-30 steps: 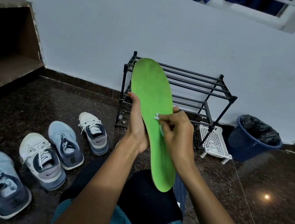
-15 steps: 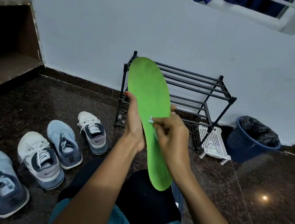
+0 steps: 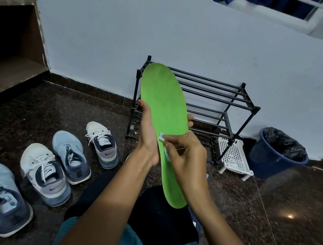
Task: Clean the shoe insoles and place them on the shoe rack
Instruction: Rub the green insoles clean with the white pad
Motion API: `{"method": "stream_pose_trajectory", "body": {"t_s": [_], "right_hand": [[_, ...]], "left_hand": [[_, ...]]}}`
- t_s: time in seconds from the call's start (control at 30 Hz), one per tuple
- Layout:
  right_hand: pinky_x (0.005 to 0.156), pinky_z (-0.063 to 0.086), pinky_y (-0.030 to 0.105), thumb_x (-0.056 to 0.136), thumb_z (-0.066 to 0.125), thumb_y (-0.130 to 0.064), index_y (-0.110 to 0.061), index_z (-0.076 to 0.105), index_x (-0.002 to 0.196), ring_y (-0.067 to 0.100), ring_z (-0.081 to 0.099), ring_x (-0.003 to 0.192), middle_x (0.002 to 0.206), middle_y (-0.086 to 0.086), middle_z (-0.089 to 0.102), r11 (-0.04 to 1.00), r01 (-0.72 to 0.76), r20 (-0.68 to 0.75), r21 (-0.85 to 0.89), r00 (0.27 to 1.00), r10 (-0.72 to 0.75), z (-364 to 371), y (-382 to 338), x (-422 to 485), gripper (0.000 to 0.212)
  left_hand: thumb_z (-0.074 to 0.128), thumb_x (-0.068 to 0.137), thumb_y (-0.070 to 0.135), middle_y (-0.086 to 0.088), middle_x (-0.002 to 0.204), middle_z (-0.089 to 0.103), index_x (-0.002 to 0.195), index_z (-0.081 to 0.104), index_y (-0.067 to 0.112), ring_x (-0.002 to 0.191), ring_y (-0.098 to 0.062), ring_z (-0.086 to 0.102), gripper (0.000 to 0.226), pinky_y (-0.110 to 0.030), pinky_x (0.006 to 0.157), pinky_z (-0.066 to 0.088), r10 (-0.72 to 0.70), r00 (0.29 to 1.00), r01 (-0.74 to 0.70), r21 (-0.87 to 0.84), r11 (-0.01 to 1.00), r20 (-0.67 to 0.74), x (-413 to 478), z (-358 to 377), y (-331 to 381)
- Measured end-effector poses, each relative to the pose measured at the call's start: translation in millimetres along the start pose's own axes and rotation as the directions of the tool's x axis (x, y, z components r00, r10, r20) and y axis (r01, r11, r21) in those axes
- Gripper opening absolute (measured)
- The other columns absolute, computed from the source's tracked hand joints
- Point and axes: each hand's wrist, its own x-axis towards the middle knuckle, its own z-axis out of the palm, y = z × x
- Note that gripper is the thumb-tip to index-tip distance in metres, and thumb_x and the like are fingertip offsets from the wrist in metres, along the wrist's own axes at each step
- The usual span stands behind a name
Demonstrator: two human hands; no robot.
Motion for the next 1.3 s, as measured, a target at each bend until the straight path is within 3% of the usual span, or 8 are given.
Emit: {"method": "stream_pose_trajectory", "body": {"t_s": [0.17,0.23,0.33,0.4,0.63,0.87,1.13,1.3], "right_hand": [[0.071,0.040,0.016,0.082,0.060,0.007,-0.001,0.070,0.095,0.012,0.049,0.076,0.079,-0.006,0.045,0.985,0.045,-0.104,-0.169,0.993,-0.064,-4.8,10.2,14.1,0.018],[0.070,0.038,0.014,0.082,0.060,0.006,-0.001,0.070,0.096,0.013,0.049,0.077,0.079,-0.005,0.046,0.979,0.054,-0.108,-0.197,0.991,-0.076,-4.1,12.3,13.8,0.018],[0.066,0.036,0.002,0.080,0.062,0.007,-0.005,0.072,0.094,-0.003,0.051,0.070,0.079,-0.003,0.052,0.995,0.004,-0.069,-0.097,0.998,-0.011,-4.7,8.5,10.9,0.021],[0.064,0.036,0.002,0.079,0.063,0.006,-0.007,0.072,0.091,-0.008,0.053,0.070,0.078,-0.005,0.056,1.000,-0.024,-0.001,-0.007,1.000,0.024,-4.9,3.4,4.2,0.020],[0.064,0.036,0.003,0.076,0.065,0.006,-0.008,0.073,0.088,-0.005,0.054,0.068,0.076,-0.004,0.059,1.000,0.028,0.019,0.007,0.999,-0.028,-1.2,0.4,-6.3,0.020],[0.066,0.037,0.011,0.080,0.063,0.004,-0.005,0.072,0.092,0.014,0.052,0.071,0.079,0.007,0.058,0.994,0.026,-0.029,-0.104,0.999,-0.029,4.4,6.8,17.7,0.017],[0.067,0.036,0.001,0.077,0.063,0.007,-0.006,0.073,0.090,-0.008,0.054,0.072,0.078,-0.004,0.058,0.999,0.039,0.030,0.011,0.999,-0.039,1.2,-1.4,-19.3,0.020],[0.068,0.039,0.010,0.079,0.062,0.003,-0.007,0.072,0.092,0.009,0.054,0.072,0.078,0.000,0.057,0.996,0.051,-0.028,-0.076,0.998,-0.054,0.6,5.7,-6.3,0.020]], "left_hand": [[0.001,0.082,0.078,-0.023,0.104,0.068,0.125,0.057,0.002,0.088,-0.031,0.068,0.104,-0.038,0.077,0.057,-0.027,0.999,0.027,0.022,0.999,0.018,-0.1,1.8,-2.1],[0.001,0.082,0.078,-0.023,0.105,0.068,0.128,0.055,0.002,0.088,-0.031,0.068,0.103,-0.038,0.077,0.057,-0.024,1.000,0.024,0.019,1.000,0.009,-0.1,2.3,-2.6],[0.001,0.083,0.078,-0.022,0.102,0.069,0.122,0.059,0.003,0.086,-0.031,0.068,0.102,-0.038,0.075,0.058,-0.007,1.000,0.007,0.014,1.000,-0.006,0.6,0.6,-2.0],[0.002,0.084,0.077,-0.022,0.098,0.070,0.111,0.065,0.003,0.083,-0.030,0.068,0.100,-0.037,0.074,0.058,0.013,1.000,-0.013,0.001,1.000,-0.013,0.6,-0.3,-0.6],[0.004,0.085,0.077,-0.020,0.092,0.070,0.103,0.066,0.000,0.078,-0.027,0.068,0.100,-0.034,0.071,0.057,0.008,1.000,-0.008,-0.046,0.999,0.013,0.6,0.2,0.6],[0.004,0.086,0.076,-0.024,0.103,0.069,0.119,0.061,0.002,0.089,-0.030,0.069,0.099,-0.031,0.069,0.057,-0.021,1.000,0.021,-0.008,1.000,0.005,0.1,-0.1,-1.0],[0.006,0.084,0.077,-0.020,0.089,0.070,0.090,0.072,0.001,0.073,-0.026,0.067,0.101,-0.035,0.072,0.054,0.020,1.000,-0.020,-0.049,0.999,-0.003,0.8,-0.1,1.1],[0.004,0.084,0.077,-0.020,0.092,0.071,0.102,0.067,0.000,0.077,-0.027,0.068,0.101,-0.035,0.072,0.056,-0.008,1.000,0.008,-0.035,0.999,-0.007,1.3,-0.5,-1.2]]}}
